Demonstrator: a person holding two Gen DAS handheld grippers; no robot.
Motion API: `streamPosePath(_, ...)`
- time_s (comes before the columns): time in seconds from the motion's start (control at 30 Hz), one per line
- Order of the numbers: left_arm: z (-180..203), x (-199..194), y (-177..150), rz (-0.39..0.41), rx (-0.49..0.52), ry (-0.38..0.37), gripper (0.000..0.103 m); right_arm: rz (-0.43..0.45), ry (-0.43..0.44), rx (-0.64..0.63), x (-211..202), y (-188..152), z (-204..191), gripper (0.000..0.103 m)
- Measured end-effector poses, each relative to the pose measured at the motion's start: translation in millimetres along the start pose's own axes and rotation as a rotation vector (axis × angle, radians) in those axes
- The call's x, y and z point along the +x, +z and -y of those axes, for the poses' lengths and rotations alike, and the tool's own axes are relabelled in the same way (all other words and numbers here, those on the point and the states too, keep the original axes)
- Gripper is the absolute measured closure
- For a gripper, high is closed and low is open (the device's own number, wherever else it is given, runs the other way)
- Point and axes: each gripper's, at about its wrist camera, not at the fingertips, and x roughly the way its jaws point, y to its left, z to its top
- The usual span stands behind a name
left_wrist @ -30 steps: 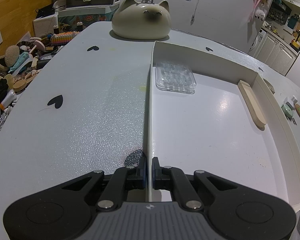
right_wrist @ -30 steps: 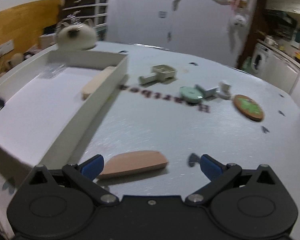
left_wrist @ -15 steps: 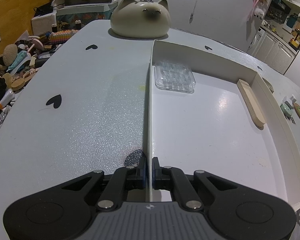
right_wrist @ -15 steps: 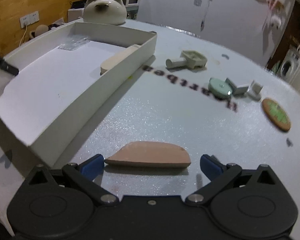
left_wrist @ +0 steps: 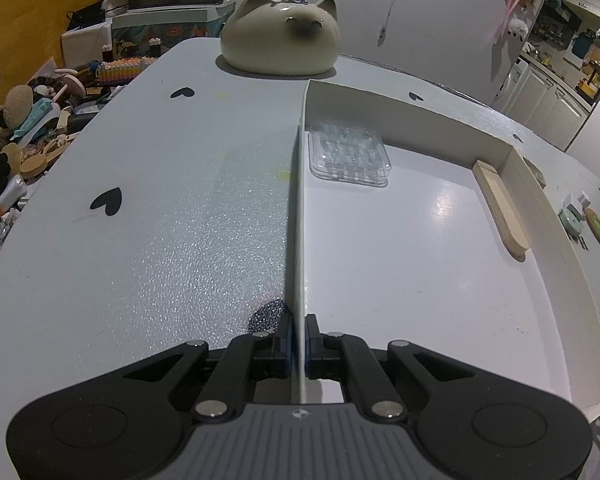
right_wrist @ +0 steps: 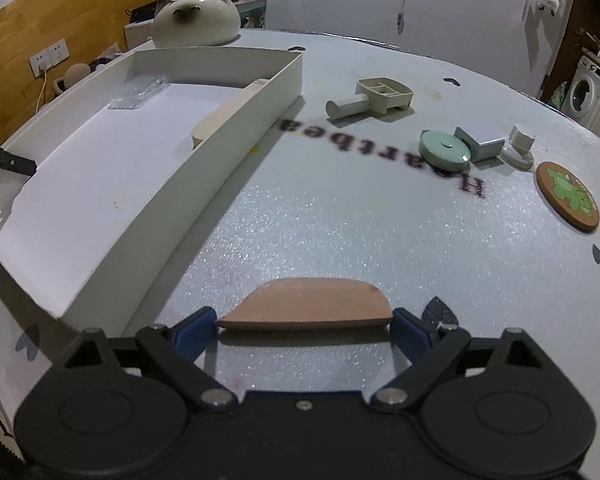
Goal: Organize rigid objects
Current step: 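Carry the pink wooden piece with the right tool down into the box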
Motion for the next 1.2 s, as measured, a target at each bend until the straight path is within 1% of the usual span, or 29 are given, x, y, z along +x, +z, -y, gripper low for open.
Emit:
streamPosePath(0.17, -0.2, 0.2, -0.1, 0.002, -0.003, 0.001, 0.098, -0.004, 0.011, -0.003, 0.2, 1.1, 1.3, 0.009)
streamPosePath(0.3, 0.7, 0.1, -0.3, 0.003, 0.001, 0.004, 0.098, 0.005, -0.001, 0.025, 0.5, 0.4, 2.3, 0.010)
streamPosePath(0.47, 1.0, -1.0, -0.9, 0.006, 0.002, 0.006, 0.098, 0.022, -0.030, 0.146, -2.0, 2.1, 15.4, 0.010)
streamPosePath(0.6, 0.4, -1.6, -1.7, 0.010, -0.002, 0.004, 0.098, 0.072, -0.062, 0.225, -9.1, 12.4, 26.1, 0.010)
streamPosePath(0.7, 0.2, -2.0, -2.4, 0.013, -0.003, 0.003, 0.098, 0.122, -0.074, 0.253, -16.2, 30.9, 28.8, 0.010)
streamPosePath(0.8, 0.0, -2.0, -2.8, 0.018, -0.004, 0.003, 0.098, 0.172, -0.069, 0.252, -20.6, 55.9, 29.6, 0.010)
streamPosePath(0.97, -0.1, -3.6, -4.2, 0.018, 0.000, 0.001, 0.098, 0.257, -0.008, 0.221, -21.1, 108.0, 15.2, 0.010)
streamPosePath(1.13, -0.6, -2.9, -3.6, 0.020, -0.004, -0.001, 0.097, 0.288, 0.066, 0.172, -3.0, 158.3, -13.4, 0.010)
streamPosePath(1.2, -1.0, -2.6, -4.0, 0.021, -0.006, -0.003, 0.097, 0.286, 0.092, 0.143, 7.9, 176.2, -29.0, 0.010)
